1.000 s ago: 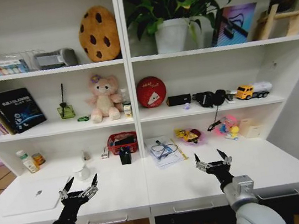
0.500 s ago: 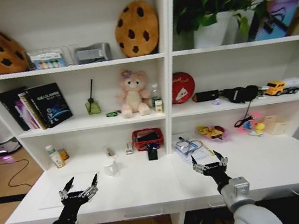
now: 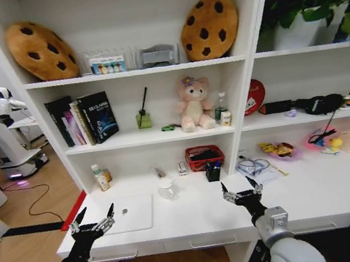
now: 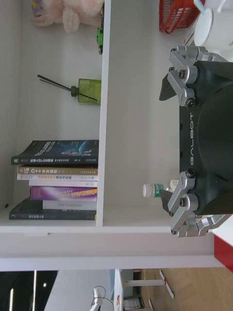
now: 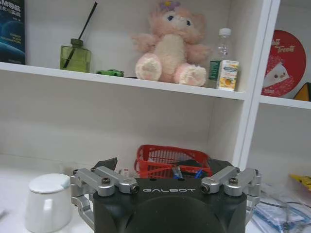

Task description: Organize the objects on the table.

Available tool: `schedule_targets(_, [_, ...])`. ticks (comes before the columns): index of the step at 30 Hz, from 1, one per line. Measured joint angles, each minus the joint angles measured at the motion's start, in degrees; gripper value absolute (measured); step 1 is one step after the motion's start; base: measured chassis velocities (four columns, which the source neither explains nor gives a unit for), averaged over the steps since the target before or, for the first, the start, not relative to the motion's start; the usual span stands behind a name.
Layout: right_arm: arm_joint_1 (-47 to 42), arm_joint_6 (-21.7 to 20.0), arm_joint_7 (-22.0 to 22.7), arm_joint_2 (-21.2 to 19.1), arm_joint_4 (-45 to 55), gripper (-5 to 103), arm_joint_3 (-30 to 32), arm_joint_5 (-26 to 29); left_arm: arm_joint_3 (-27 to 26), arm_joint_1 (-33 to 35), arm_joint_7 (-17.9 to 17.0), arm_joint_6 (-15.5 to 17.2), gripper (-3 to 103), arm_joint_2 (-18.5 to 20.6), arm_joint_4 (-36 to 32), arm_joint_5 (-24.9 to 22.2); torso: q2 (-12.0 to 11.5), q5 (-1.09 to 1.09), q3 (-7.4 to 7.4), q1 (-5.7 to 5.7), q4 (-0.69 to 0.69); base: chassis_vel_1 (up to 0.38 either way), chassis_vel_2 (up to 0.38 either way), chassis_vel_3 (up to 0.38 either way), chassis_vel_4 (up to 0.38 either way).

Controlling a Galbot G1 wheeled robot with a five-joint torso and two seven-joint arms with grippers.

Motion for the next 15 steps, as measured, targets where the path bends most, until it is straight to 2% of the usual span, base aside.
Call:
schedule_targets(1, [0.01,0.05,0.1,-0.03,-0.16,100,0.03,0.12,0.01,0.0,0.01,0.0,100,0.0,0.0,0.0,0.01,0.1,-0.01,-0.02,-0.03,0.244,0.128,-0.183,-0.256])
schedule_targets(5, [-0.01,0.06,0.13,-0.06,-0.75,100,0.09,-0.24,0.01,0.0,0.01,0.0,100,0.0,0.0,0.0,0.0,0.0,0.0,-0.01,0.0,0.163,0.003,-0.07,-0.1])
schedule_targets(6, [-0.01,0.05,0.1,0.11,-1.06,100,-0.03,-0.66,0.01,0.0,0.01,0.0,100,-0.01,-0.01,0.0,0.01,0.13,0.0,-0.03,0.03,0.042,-0.032,0.079,-0.027])
schedule_targets(15, [0.39,0.13,0.03,0.24,-1.84,100,-0.4,-1.46,0.04,0.0,0.06,0.0,100,-0.02,-0.02,0.0,-0.02,0.11,0.02,0.02,-0.02,-0.05,-0.019,0.051,0.03])
